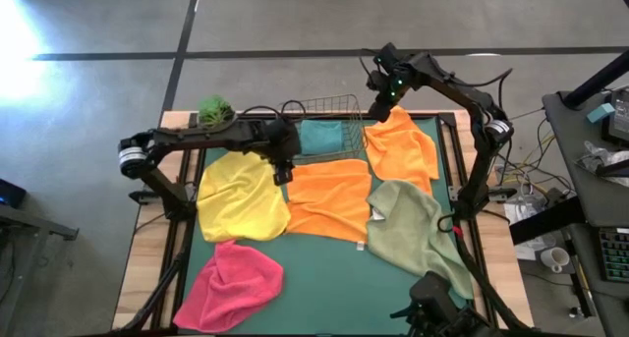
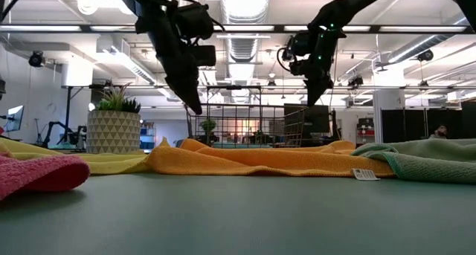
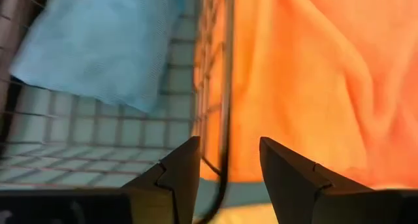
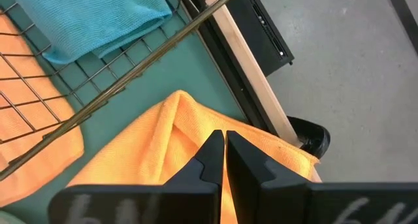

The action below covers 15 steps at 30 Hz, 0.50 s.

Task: Fold microfiber towels
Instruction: Adjust the wire basket

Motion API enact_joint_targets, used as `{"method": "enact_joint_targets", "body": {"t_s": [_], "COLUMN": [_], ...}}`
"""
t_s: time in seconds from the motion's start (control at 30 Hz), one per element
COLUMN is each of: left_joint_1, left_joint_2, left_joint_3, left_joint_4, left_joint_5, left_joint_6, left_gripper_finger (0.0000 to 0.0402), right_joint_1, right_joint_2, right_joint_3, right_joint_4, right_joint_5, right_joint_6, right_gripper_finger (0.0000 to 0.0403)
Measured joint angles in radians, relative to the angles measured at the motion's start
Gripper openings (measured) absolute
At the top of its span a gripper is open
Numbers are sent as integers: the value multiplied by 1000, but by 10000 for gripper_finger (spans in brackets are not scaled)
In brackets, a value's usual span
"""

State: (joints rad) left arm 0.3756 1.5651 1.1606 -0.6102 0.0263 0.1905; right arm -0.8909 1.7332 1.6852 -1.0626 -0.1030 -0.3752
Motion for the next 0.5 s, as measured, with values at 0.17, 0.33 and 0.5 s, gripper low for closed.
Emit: {"method": "enact_joint_targets", "body": {"t_s": [0.17,0.33,0.5], "left_joint_1": [2,14,18], "left_joint_2": [-1,-2,-2], "left_joint_3": [2,3,12], "left_joint_4": [10,38,58], "left_joint_5": [-130,-189,-193], "left_joint_6": [4,7,8], "left_gripper_finger": [143,143,143], "right_joint_1": [0,0,0], "right_joint_2": [0,0,0], "right_joint_3": [-1,-1,-1], "right_joint_4": [-12,-28,-32], "right_joint_5": [0,0,0], "right_joint_6": [-2,-16,-28], "right_gripper_finger": [9,9,9]}}
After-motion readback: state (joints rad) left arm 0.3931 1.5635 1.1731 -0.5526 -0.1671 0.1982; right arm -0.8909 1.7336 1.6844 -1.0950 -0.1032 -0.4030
